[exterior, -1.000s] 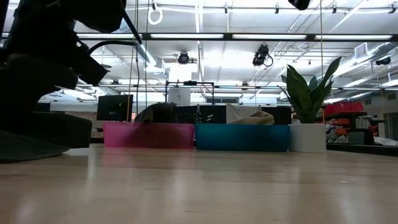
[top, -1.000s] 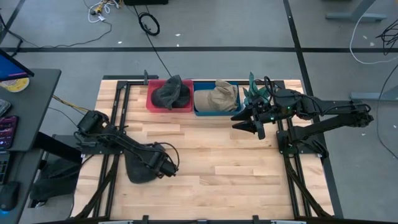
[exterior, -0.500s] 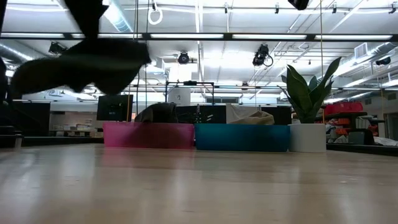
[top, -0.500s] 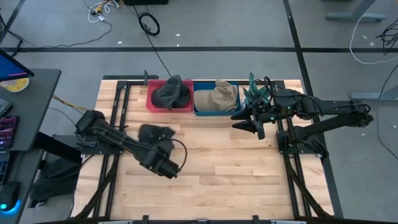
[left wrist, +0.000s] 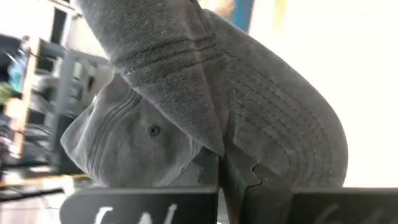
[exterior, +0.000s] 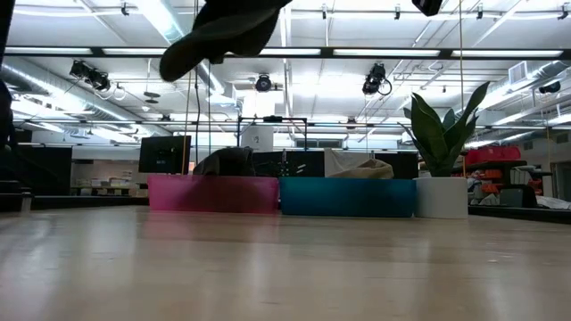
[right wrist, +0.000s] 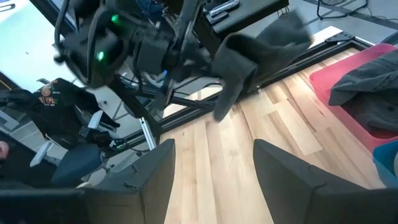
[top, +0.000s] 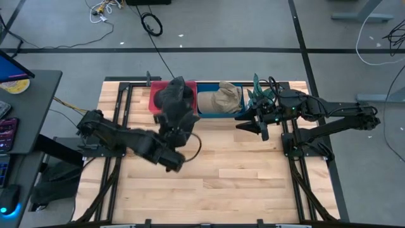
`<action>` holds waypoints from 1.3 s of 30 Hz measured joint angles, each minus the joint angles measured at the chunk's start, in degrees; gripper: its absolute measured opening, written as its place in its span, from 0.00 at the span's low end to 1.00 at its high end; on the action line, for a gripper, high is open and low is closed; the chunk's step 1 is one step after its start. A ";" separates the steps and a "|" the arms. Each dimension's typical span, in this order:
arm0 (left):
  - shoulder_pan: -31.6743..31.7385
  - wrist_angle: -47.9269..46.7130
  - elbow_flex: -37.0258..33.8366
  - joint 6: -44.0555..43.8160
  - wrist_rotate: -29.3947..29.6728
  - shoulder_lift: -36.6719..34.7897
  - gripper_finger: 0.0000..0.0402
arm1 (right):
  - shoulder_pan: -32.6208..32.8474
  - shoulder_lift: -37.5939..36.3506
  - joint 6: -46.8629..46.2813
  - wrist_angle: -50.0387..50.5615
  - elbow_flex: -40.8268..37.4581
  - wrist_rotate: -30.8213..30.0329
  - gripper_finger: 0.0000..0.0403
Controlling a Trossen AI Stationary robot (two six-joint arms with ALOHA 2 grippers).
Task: Pick & Place hat
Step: Put the black cap into the red bin
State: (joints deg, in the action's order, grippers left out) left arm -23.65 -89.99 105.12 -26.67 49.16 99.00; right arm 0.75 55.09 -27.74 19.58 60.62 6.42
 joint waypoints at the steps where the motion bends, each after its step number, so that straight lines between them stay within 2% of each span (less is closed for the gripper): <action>1: 1.23 -0.01 0.72 2.92 0.26 -0.04 0.00 | 0.00 0.00 0.11 -0.03 0.00 0.00 0.54; 8: 11.97 0.17 4.52 28.16 -0.29 -0.13 0.00 | 0.00 0.00 0.28 -0.47 0.00 0.00 0.54; 16: 22.31 1.22 5.94 59.16 -8.16 -0.68 0.00 | 0.02 0.00 -0.27 -0.47 0.00 0.00 0.54; 21: 27.23 4.81 5.94 65.60 -17.51 -1.95 0.00 | 0.02 0.02 -0.39 -0.51 0.00 0.00 0.54; 34: 38.30 14.82 5.96 80.84 -24.22 -2.49 0.00 | 0.02 0.00 -3.30 -0.66 0.00 -5.03 0.54; 39: 42.62 15.60 5.96 86.36 -28.88 -2.49 0.00 | 0.02 0.00 -4.72 -0.66 0.00 -7.85 0.54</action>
State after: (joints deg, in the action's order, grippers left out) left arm 18.97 -74.39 111.09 59.69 20.28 96.51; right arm 0.78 55.09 -32.46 18.92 60.62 -1.43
